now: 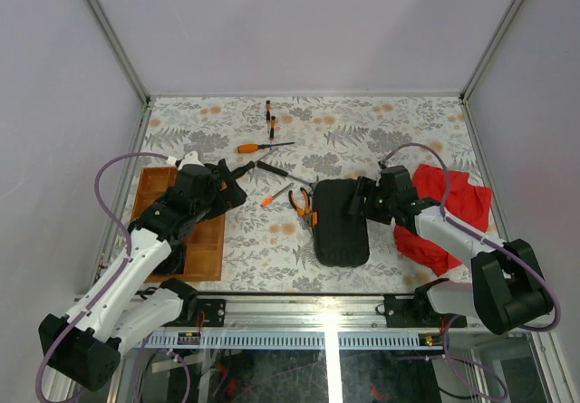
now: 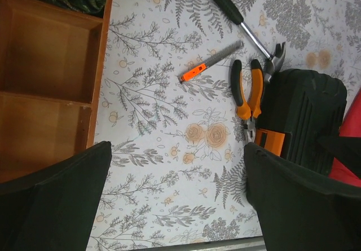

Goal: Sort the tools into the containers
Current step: Move the storage box to the center of the board.

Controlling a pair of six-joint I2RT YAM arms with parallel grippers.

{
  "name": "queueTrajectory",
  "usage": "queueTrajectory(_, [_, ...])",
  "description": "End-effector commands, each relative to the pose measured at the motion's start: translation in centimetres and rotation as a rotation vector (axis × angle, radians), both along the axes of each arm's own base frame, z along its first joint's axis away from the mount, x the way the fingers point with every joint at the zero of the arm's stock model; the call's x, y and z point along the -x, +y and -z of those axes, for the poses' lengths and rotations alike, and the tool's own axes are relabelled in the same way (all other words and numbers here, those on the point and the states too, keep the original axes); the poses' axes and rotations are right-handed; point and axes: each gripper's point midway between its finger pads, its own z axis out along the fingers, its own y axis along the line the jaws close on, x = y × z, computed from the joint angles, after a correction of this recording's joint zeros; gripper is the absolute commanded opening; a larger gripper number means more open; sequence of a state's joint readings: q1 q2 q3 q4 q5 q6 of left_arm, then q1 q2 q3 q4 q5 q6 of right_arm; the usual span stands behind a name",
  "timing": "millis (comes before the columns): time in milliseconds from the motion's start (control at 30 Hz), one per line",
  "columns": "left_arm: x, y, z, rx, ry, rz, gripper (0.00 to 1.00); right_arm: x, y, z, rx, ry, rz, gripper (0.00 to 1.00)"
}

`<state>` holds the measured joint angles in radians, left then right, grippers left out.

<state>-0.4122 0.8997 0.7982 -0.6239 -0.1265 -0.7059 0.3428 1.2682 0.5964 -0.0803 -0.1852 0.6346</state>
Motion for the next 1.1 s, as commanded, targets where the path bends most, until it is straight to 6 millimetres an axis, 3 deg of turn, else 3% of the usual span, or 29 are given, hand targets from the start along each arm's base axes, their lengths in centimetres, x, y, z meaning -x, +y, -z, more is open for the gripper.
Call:
queueTrajectory(0, [0.1,-0.4,0.5,0.025,0.011,0.006,1.00,1.4,3.0,0.6,-0.052,0.036,-0.025,0.87])
queueTrajectory(267, [0.5,-1.8,0.4,0.079,0.001,0.086,1.00,1.4,5.8,0.7,-0.065,0.032,-0.016,0.85])
queueTrajectory(500, [0.8,-2.9,0.8,0.125,0.016,0.126,1.00,1.2,11.7,0.4,-0.075,0.024,-0.034,0.84])
queueTrajectory(700, [1.5,-3.7,3.5,0.131,0.119,0.154,1.00,0.6,15.8,0.4,-0.095,0.018,-0.039,0.84])
queueTrajectory(800, [1.6,-3.6,4.3,0.119,0.141,0.164,1.00,0.4,15.8,0.3,-0.085,0.009,-0.031,0.83])
queueTrajectory(1067, [1.2,-4.2,5.5,0.143,0.145,0.161,1.00,1.3,13.3,0.8,-0.008,-0.004,-0.016,0.84])
